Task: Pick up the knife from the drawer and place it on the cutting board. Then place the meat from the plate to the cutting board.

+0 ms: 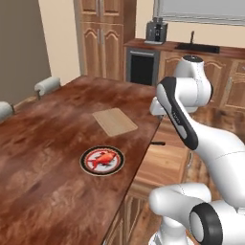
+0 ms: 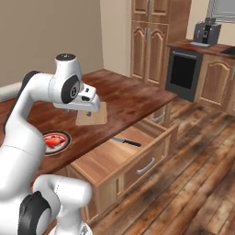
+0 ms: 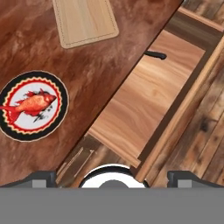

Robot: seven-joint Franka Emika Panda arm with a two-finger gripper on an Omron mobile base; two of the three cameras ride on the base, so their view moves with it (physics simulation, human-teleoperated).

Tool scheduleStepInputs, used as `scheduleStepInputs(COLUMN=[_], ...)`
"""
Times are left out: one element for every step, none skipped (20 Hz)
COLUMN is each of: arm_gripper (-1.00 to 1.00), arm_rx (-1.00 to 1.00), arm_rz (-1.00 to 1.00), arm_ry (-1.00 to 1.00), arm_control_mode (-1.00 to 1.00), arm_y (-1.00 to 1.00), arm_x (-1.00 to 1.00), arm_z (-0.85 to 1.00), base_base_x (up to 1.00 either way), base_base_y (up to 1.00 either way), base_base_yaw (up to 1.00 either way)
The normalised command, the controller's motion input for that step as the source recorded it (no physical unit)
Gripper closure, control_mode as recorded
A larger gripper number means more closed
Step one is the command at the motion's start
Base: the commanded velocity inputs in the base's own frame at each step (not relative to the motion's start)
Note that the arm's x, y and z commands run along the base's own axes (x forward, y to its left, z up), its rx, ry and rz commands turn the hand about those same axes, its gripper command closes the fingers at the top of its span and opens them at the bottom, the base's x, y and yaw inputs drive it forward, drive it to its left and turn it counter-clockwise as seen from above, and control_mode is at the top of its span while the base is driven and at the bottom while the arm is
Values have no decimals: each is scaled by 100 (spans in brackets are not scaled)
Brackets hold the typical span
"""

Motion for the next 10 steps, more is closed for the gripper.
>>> scheduleStepInputs(arm_gripper=[-100,-100,-100,-100,-100,-100,-100,-100,-100,-100], arm_rx=[0,0,0,0,0,0,0,0,0,0], arm_rz=[0,0,0,0,0,0,0,0,0,0], arm_ry=[0,0,0,0,0,0,0,0,0,0], arm_control_mode=[100,100,100,100,100,100,100,100,100,100], arm_y=[0,0,0,0,0,0,0,0,0,0], arm_x=[0,0,0,0,0,0,0,0,0,0], arm_z=[0,0,0,0,0,0,0,0,0,0], base_base_x=[50,50,54,55,49,44,43,48,53,57], base_base_y=[25,28,26,26,26,24,25,25,25,28], base_base_yaw=[-22,-22,-21,-21,-20,-18,-17,-17,-15,-14])
